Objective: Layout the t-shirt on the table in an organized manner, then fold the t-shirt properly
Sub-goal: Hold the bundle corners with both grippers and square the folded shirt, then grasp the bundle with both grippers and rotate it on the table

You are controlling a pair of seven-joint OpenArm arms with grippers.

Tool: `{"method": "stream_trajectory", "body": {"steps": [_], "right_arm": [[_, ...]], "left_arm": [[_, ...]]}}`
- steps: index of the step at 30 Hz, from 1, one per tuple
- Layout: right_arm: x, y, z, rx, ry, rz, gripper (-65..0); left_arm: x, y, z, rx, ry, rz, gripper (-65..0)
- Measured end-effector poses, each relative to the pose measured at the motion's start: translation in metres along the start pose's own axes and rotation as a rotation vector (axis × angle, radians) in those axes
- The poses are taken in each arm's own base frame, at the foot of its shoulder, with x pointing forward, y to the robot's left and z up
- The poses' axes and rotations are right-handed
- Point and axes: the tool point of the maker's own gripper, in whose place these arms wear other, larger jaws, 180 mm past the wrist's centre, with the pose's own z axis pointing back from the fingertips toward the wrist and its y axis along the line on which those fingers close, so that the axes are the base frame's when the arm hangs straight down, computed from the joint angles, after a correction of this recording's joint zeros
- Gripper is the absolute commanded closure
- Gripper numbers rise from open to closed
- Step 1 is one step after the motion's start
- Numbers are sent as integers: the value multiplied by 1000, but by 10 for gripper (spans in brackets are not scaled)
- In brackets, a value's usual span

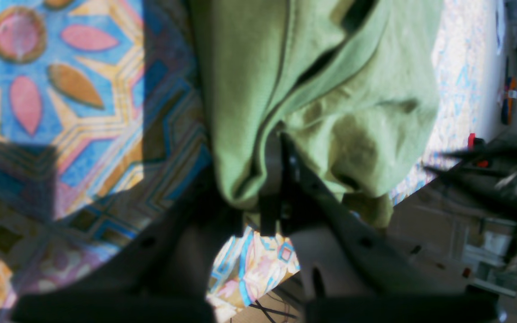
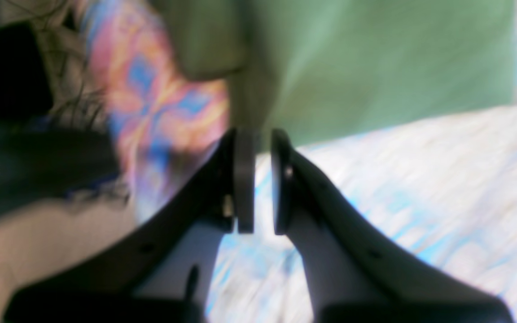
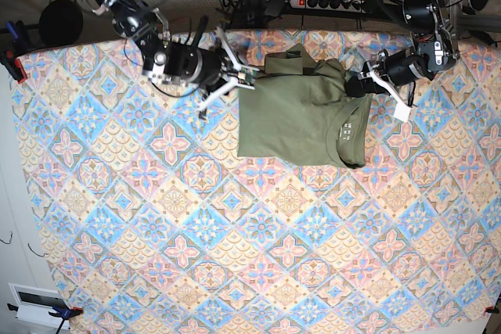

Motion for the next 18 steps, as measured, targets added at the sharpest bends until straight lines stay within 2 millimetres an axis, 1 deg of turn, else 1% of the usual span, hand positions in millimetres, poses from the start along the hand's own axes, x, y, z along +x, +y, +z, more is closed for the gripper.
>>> {"method": "stream_trajectory", "body": {"steps": [1,2,3,5,6,8,10,13,15,16,18], "right_arm": [[16,-6,0,-9,-48,-2,-56],[29,-11,-1,-24,-84,-3,-56],[39,-13,-2,-26,-109,-3,-56],[50,-17,-3,-27,-132,11,-56],[54,-21,-3,-37,-137,18,-56],[62,-37,-1,-69,-149,33,-56],[67,-45,-4,-82,-160,17,-56],[64,-38,-18,-49,-145,-24,-56],[68,-31,-29,-14,-147,-38,-55],[73,-34,-32,-11,-157,-43,-55],[81,-44,-33,-25,-174,-42,-55]], "left_arm": [[0,0,0,1,0,0,-59],[-1,0,0,0,1,1,-99],[-1,0,0,-1,1,2,-136],[0,1,1,2,1,0,-202],[1,1,2,-3,-4,4,-224],[3,-5,3,-36,-23,21,-258],[6,-8,5,-57,-39,36,-269],[16,-1,14,-45,-83,49,-268],[17,1,15,-38,-87,48,-268],[17,0,15,-40,-87,49,-268],[16,-1,13,-45,-83,48,-268]]}}
